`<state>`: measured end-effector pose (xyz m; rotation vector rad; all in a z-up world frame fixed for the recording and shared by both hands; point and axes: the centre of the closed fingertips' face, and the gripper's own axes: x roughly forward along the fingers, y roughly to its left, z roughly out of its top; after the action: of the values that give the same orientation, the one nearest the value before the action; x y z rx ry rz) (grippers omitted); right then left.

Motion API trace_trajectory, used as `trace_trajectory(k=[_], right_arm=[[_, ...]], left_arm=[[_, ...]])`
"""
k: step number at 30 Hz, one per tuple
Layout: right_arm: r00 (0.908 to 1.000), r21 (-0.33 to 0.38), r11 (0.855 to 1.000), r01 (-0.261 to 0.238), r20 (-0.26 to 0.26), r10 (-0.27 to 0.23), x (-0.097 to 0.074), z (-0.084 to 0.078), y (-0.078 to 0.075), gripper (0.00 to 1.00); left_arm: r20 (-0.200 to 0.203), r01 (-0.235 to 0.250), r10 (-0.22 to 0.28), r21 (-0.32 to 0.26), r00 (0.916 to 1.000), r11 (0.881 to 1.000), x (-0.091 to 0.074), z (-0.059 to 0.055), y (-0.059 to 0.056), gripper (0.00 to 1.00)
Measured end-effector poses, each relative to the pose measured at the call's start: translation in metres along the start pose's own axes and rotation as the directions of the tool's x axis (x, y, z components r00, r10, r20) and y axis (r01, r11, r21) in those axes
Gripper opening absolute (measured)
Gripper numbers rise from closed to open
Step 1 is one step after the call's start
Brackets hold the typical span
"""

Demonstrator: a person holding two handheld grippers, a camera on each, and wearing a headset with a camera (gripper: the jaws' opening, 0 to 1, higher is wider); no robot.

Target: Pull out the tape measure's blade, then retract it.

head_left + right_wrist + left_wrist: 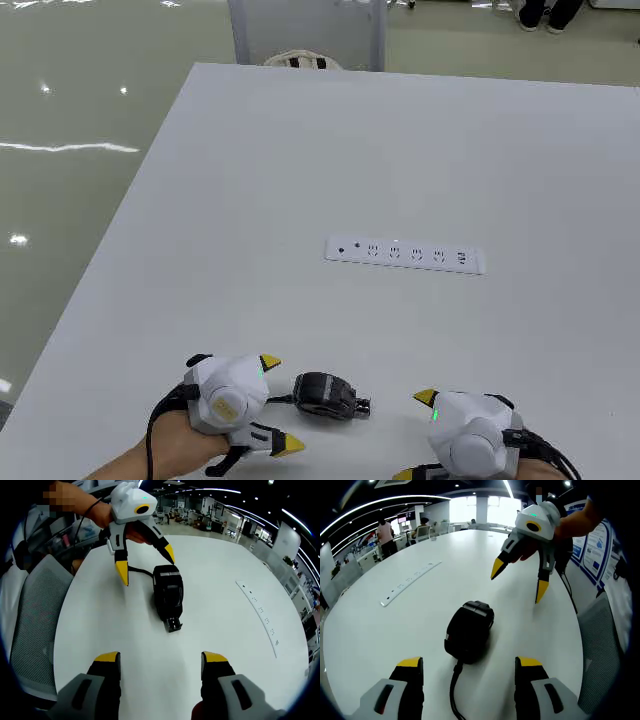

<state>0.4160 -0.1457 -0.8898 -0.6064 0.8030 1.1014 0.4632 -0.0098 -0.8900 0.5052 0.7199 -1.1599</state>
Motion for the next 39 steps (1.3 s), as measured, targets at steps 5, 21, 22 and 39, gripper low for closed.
trace_trajectory(k=[5, 21, 22, 39], right_arm=[[1.0, -0.009, 1.0, 0.002, 0.004, -0.002, 0.003, 0.001, -0.003, 0.64], [0.9999, -0.031, 0.999, -0.008, 0.007, 0.008, 0.017, 0.006, -0.011, 0.59], [0.9999, -0.032, 0.999, -0.011, 0.007, 0.012, 0.018, 0.006, -0.011, 0.59], [0.9998, -0.036, 0.999, -0.013, 0.017, 0.013, 0.028, 0.01, -0.017, 0.52]], left_arm=[[-0.005, 0.007, -0.007, 0.02, 1.0, 1.0, 0.003, 0.001, 0.002, 0.7], [-0.018, 0.037, -0.036, 0.046, 0.9992, 0.998, 0.015, 0.002, 0.006, 0.67], [-0.019, 0.038, -0.037, 0.047, 0.9991, 0.998, 0.016, 0.002, 0.006, 0.67], [-0.021, 0.067, -0.065, 0.09, 0.9977, 0.994, 0.024, 0.009, 0.008, 0.63]])
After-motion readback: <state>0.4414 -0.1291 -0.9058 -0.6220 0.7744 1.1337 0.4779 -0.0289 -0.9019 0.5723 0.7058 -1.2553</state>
